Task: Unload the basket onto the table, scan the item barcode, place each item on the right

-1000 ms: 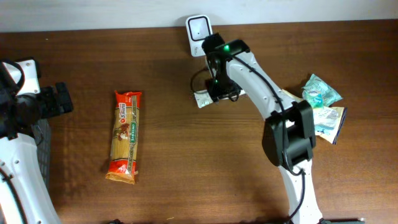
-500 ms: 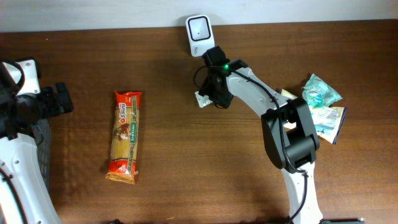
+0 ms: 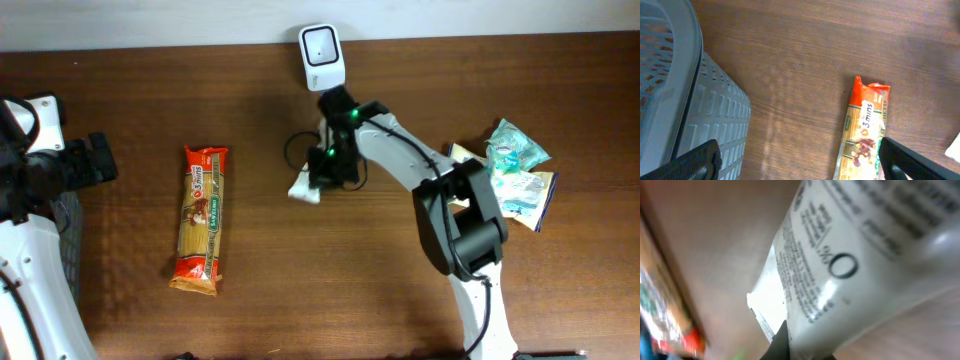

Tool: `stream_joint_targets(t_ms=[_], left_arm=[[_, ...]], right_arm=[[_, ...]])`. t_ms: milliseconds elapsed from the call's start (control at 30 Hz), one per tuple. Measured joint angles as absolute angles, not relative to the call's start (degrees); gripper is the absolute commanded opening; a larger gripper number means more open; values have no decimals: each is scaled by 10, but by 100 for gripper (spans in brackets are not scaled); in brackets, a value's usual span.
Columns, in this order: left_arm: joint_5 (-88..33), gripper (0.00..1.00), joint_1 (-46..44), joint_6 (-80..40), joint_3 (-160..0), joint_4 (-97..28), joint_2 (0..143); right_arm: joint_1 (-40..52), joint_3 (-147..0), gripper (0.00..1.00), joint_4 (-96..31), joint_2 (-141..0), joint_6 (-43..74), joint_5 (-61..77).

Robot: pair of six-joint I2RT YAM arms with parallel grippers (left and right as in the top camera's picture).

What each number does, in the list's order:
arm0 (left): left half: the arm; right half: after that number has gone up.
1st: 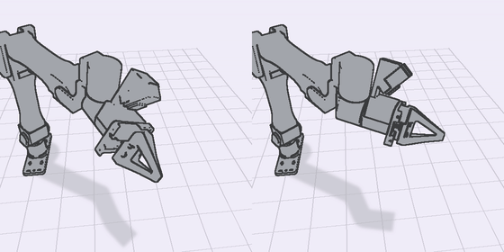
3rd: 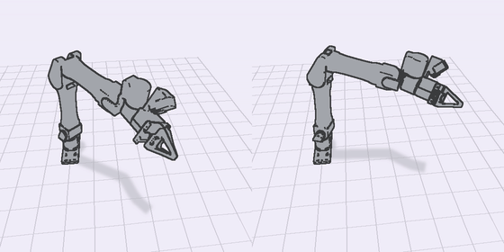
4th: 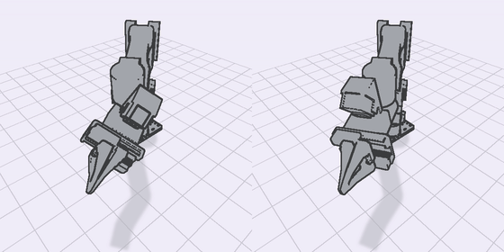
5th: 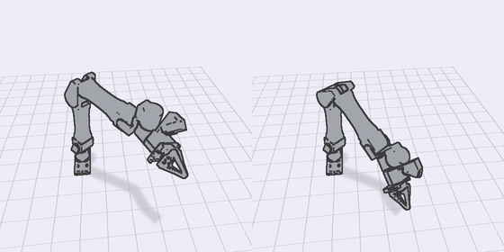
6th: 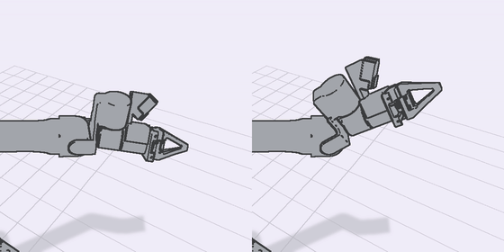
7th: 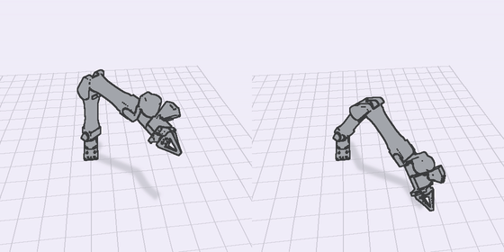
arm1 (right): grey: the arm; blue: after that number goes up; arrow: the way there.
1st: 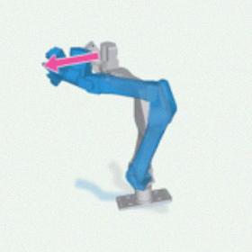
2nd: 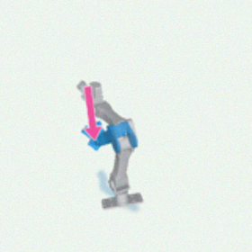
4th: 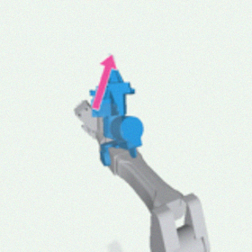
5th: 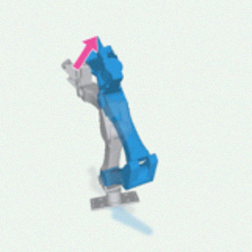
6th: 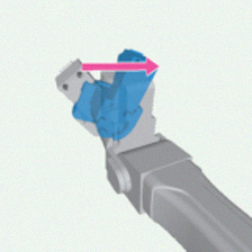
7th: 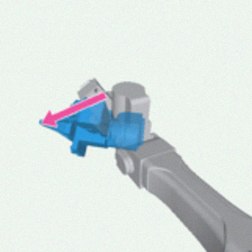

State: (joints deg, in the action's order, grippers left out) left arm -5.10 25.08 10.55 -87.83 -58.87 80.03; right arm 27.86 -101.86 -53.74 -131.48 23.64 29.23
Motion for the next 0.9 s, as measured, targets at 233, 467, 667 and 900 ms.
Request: stream_joint_targets(t_ms=[233, 467, 667, 900], left_arm=[[-51, 99, 251, 105, -878, -589, 800], [-51, 99, 251, 105, -878, -589, 800], [-51, 99, 251, 105, -878, -589, 800], [-51, 99, 251, 105, -878, -589, 800]], right_arm=[[335, -1045, 5, -764, -1319, -22, 272], [328, -1048, 24, -797, -1320, -158, 87], [291, -1166, 71, -858, -1325, -167, 115], [223, -1262, 79, -881, -1320, -176, 223]])
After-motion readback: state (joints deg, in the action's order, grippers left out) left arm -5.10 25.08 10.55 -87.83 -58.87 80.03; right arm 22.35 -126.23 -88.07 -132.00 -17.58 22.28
